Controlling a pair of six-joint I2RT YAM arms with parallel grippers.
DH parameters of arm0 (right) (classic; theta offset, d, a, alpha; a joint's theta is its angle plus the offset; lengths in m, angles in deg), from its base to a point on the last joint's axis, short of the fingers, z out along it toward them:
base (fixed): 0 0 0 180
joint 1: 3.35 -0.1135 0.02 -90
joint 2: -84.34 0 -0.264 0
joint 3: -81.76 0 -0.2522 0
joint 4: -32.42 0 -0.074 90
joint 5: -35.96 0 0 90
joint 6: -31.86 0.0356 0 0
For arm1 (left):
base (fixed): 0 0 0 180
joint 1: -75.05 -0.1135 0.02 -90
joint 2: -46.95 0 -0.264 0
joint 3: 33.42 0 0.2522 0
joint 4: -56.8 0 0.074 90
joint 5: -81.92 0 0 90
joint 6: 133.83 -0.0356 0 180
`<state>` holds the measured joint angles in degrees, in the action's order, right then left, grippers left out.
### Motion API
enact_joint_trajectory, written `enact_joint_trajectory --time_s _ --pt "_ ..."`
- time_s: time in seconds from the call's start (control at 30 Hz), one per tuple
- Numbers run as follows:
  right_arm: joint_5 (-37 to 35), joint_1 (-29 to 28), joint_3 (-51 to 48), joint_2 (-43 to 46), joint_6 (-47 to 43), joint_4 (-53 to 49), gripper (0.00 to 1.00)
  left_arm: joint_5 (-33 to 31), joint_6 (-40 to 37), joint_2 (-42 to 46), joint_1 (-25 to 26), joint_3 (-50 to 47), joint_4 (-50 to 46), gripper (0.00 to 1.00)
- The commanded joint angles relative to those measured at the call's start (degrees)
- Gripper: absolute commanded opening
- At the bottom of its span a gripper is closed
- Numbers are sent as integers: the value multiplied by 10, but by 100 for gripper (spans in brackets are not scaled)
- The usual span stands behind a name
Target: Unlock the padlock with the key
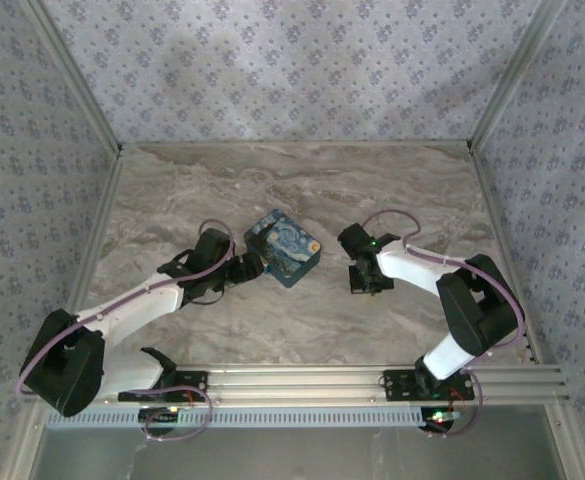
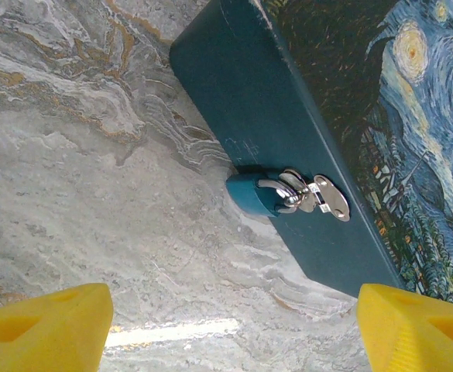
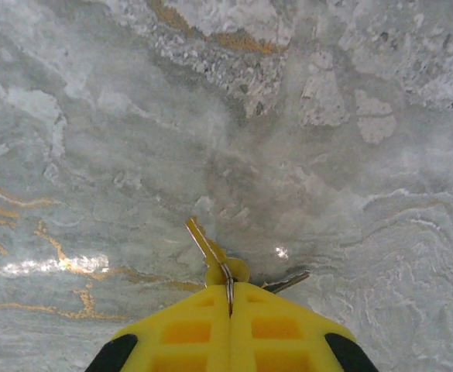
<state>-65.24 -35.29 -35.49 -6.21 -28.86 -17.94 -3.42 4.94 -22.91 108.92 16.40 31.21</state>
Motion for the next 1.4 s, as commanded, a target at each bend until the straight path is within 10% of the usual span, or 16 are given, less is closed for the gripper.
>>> enact_joint_trajectory --time_s 0.0,0.67,1.37 --pt "9 3 -3 -27 -2 6 0 -7 5 1 3 3 4 82" --pt "22 -33 40 242 -123 48 0 0 -34 7 2 122 -29 83" --pt "36 -139 230 291 -243 46 0 224 -16 -69 5 413 -30 78"
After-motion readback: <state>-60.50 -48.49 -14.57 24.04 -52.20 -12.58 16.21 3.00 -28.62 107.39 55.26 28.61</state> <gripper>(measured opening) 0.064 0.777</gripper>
